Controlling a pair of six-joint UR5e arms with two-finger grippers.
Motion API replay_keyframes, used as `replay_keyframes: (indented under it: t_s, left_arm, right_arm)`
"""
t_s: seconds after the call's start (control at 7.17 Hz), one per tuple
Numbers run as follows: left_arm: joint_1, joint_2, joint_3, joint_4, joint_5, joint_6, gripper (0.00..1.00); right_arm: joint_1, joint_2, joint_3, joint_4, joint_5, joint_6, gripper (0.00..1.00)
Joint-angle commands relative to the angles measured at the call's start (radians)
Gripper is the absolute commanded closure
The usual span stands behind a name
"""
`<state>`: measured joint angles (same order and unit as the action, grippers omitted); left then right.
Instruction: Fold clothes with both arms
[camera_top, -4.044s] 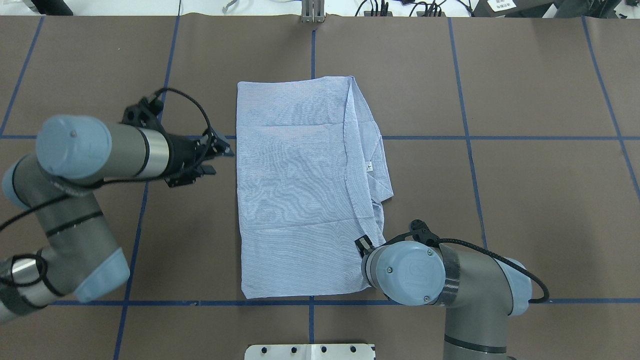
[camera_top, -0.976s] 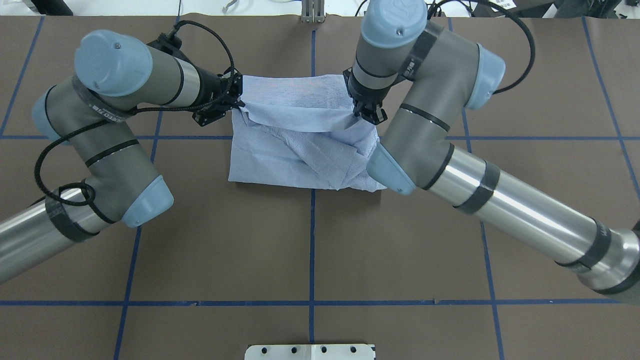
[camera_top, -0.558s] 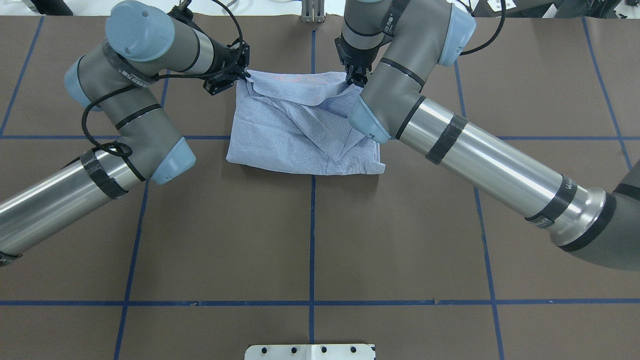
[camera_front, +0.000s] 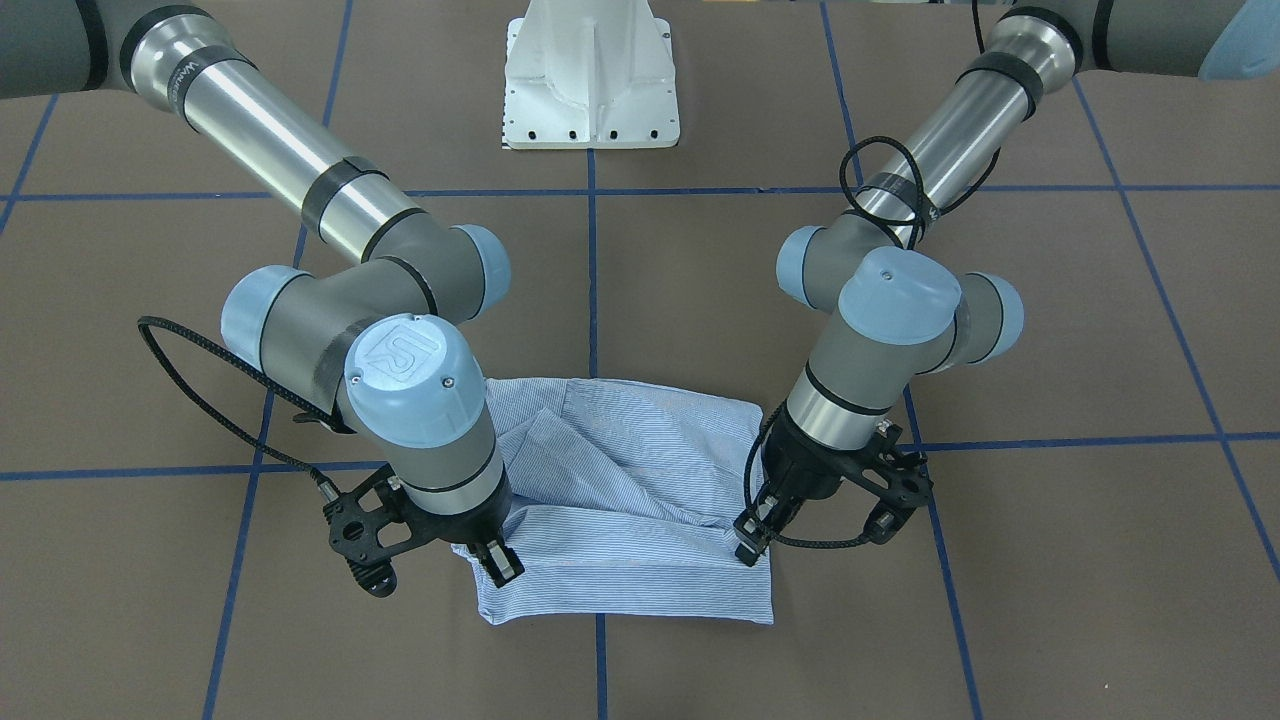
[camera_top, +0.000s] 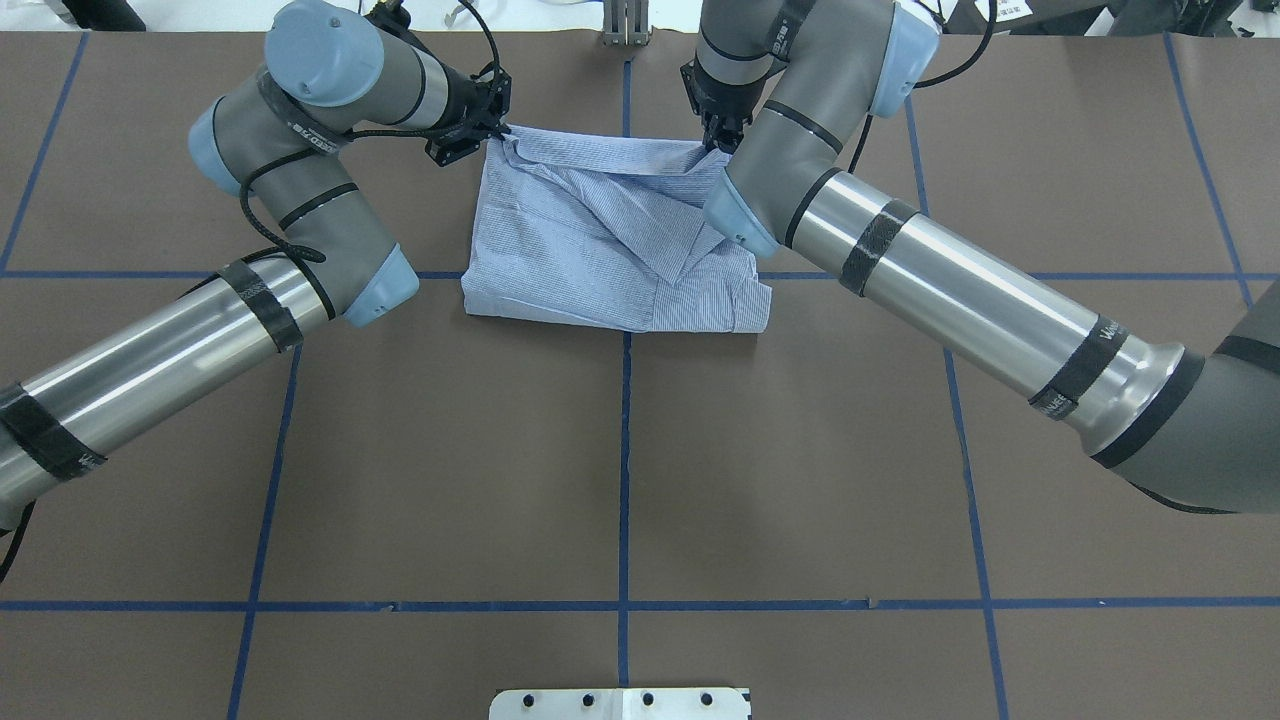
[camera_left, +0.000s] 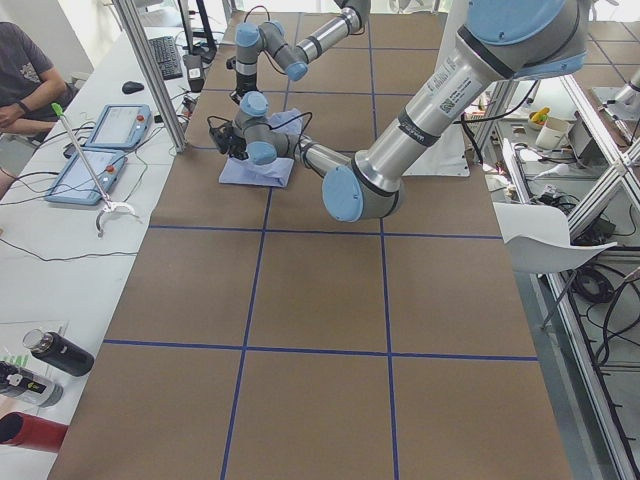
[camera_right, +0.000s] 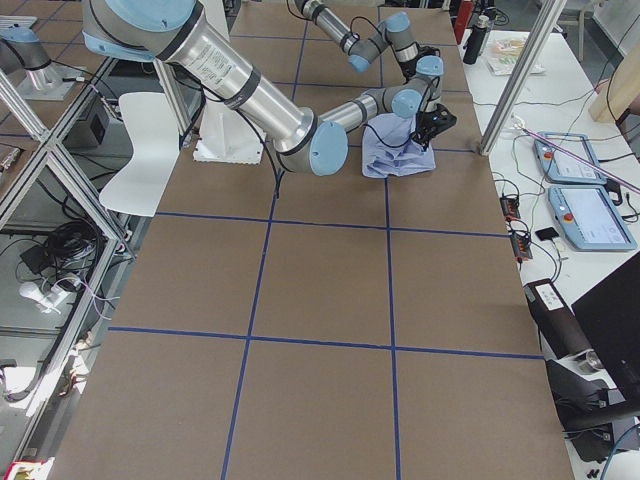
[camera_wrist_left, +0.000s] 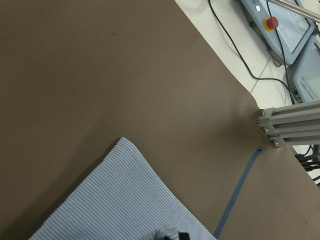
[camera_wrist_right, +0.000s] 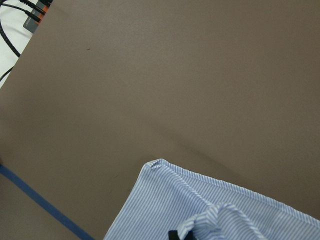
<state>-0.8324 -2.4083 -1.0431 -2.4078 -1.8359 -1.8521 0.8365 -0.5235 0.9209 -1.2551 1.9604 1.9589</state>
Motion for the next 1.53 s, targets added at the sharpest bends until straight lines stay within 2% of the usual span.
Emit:
replay_keyframes:
  t_s: [0.0,0.28,0.42,0.56,0.84,0.98,1.12,1.25,1.39]
  left_arm:
    - [0.001,-0.012,0.076,-0.045,0.032,0.051,1.0]
    - [0.001,-0.023,0.116,-0.079,0.035,0.068,0.99]
    - [-0.001,-0.023,0.127,-0.089,0.049,0.098,0.51]
    - [-0.028,-0.023,0.127,-0.091,0.049,0.14,0.42]
    - [-0.1,-0.019,0.112,-0.09,0.002,0.198,0.38]
    - [-0.123,0.024,0.042,-0.09,-0.075,0.208,0.38]
    - [-0.134,0.062,-0.016,-0.082,-0.113,0.209,0.38]
    - [-0.145,0.111,-0.067,-0.082,-0.165,0.211,0.38]
    - [-0.164,0.165,-0.122,-0.08,-0.219,0.22,0.38]
  right_arm:
    - [0.001,0.02,-0.108,0.11,-0.005,-0.025,1.0]
    - [0.001,0.054,-0.195,0.187,-0.018,-0.025,0.69]
    - [0.001,0.057,-0.206,0.197,-0.031,-0.025,0.27]
    - [0.012,0.071,-0.206,0.197,-0.032,-0.025,0.0]
    - [0.067,0.083,-0.2,0.191,0.013,-0.072,0.0]
    - [0.072,0.057,-0.148,0.181,0.029,-0.09,0.0]
    - [0.055,-0.034,0.025,0.092,0.026,-0.089,0.0]
    - [0.017,-0.111,0.167,0.062,0.02,-0.081,0.0]
    - [-0.043,-0.109,0.173,0.056,-0.048,-0.066,0.0]
